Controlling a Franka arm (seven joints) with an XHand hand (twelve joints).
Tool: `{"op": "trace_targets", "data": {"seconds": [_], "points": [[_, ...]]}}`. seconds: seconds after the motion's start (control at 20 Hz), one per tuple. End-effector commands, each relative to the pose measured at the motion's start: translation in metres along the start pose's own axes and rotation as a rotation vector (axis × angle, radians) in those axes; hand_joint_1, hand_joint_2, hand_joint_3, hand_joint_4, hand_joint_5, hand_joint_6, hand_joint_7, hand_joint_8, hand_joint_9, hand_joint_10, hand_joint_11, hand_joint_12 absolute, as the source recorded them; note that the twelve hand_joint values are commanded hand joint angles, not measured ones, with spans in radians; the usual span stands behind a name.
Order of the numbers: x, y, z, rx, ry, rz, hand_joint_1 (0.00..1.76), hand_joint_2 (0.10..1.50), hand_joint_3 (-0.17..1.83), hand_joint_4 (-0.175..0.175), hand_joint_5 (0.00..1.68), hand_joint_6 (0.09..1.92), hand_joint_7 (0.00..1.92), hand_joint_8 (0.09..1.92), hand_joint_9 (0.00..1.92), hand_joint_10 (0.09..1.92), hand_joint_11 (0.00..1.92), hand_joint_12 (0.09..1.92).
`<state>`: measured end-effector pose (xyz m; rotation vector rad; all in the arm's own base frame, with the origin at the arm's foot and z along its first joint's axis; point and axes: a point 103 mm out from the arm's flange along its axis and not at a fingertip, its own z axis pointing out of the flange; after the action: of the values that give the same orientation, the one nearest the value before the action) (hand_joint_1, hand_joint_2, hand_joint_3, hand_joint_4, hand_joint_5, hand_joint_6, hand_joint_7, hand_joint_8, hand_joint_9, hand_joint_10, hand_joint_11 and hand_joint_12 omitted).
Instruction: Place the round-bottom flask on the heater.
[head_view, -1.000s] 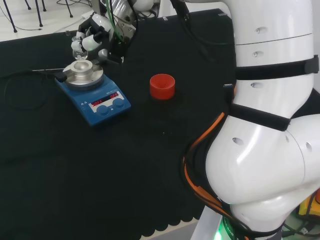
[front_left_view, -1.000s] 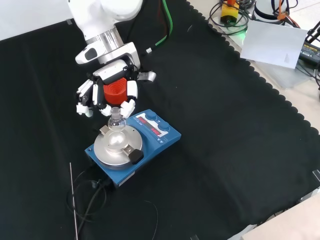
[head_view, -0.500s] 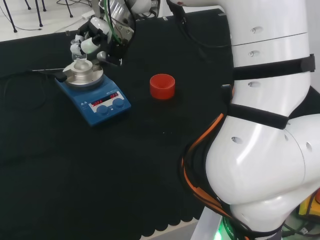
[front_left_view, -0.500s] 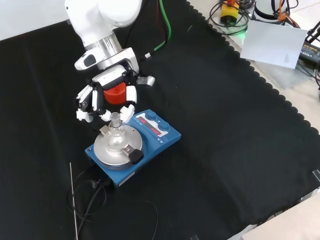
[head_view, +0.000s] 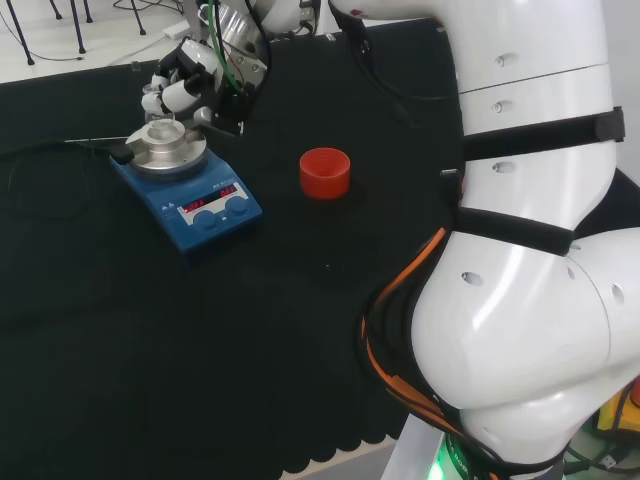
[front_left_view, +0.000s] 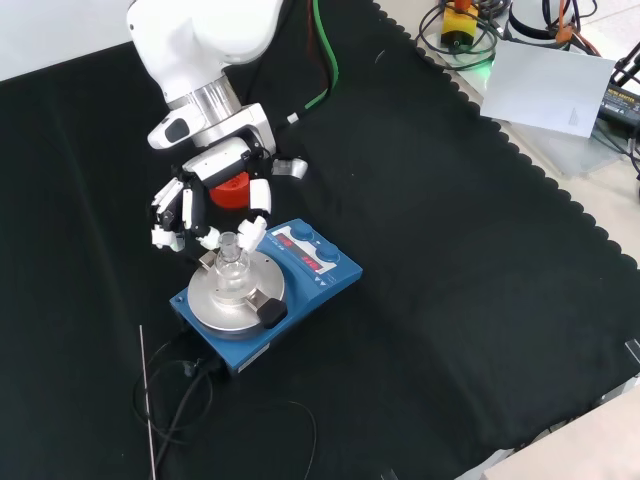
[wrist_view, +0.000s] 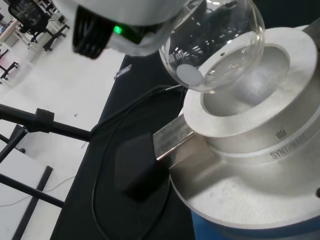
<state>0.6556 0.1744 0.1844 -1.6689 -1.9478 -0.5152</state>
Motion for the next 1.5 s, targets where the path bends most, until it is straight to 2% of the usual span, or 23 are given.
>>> {"op": "trace_targets", "data": {"seconds": [0.05,1.35,1.5], "points": [[-0.006,0.003,0.005,0.005,0.002,0.002,1.09,0.61,0.93,0.175,1.09,1.12,0.37,0.57,0.62,0.58,0.25,1.34],[-0.019,0.004,0.019,0.026,-0.007,0.032,1.08,0.62,0.93,0.175,1.09,1.12,0.37,0.57,0.63,0.57,0.25,1.34],[-0.020,0.005,0.019,0.034,0.009,0.031,1.08,0.62,0.91,0.175,1.09,1.12,0.37,0.57,0.63,0.58,0.25,1.34]]}}
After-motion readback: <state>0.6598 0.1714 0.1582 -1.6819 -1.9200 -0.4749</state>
